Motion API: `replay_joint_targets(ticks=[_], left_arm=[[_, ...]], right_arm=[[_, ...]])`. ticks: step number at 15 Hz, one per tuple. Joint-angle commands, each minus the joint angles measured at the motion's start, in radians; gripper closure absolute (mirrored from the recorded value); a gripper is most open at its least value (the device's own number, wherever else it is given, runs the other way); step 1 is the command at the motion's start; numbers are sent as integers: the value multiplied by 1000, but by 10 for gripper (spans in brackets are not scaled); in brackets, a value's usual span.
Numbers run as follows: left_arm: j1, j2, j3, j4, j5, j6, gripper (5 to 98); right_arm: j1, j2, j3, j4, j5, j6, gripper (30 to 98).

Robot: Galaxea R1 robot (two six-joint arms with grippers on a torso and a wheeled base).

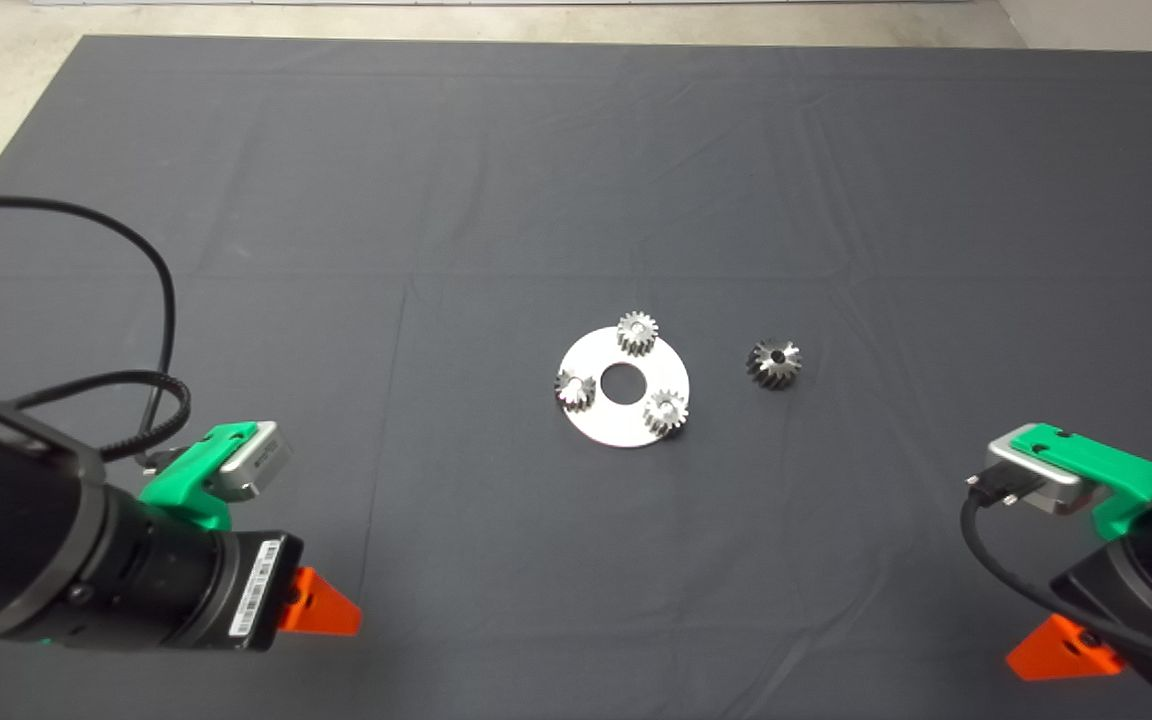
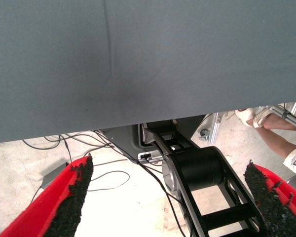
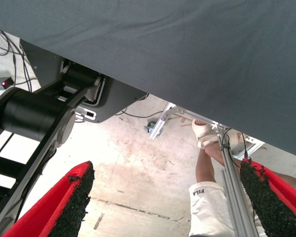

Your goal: Remove an incorrectly installed larger gear and replace it with the correct smaller gear

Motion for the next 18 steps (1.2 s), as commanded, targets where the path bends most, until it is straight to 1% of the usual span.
replay_joint_targets(ticks=[1, 3, 6, 9, 11, 13, 14, 15, 16, 17, 18], left_arm=[[-15, -4, 16, -15, 0, -3, 250], [-15, -4, 16, -15, -1, -3, 250], [-15, -2, 16, -15, -1, -3, 250], [-15, -1, 16, -15, -1, -3, 250], [-15, 2, 16, -15, -4, -3, 203], [-14, 2, 16, -15, -4, -2, 201], [-15, 1, 16, -15, -4, -3, 201], [-15, 1, 16, -15, -4, -3, 201], [-15, 0, 16, -15, -4, -3, 201], [-15, -1, 16, -15, -4, -3, 201], [-15, -1, 16, -15, -4, -3, 201]], right_arm=[[12, 1, 6, 22, -107, 5, 502], [12, 1, 6, 22, -107, 6, 502], [12, 1, 6, 22, -107, 6, 455], [12, 1, 6, 22, -106, 6, 453], [12, 1, 6, 22, -106, 5, 453], [12, 2, 6, 22, -106, 5, 452], [12, 2, 6, 22, -106, 5, 423], [12, 2, 6, 22, -106, 5, 409], [12, 2, 6, 22, -106, 5, 408], [12, 2, 6, 22, -106, 5, 395], [12, 2, 6, 22, -106, 5, 360]])
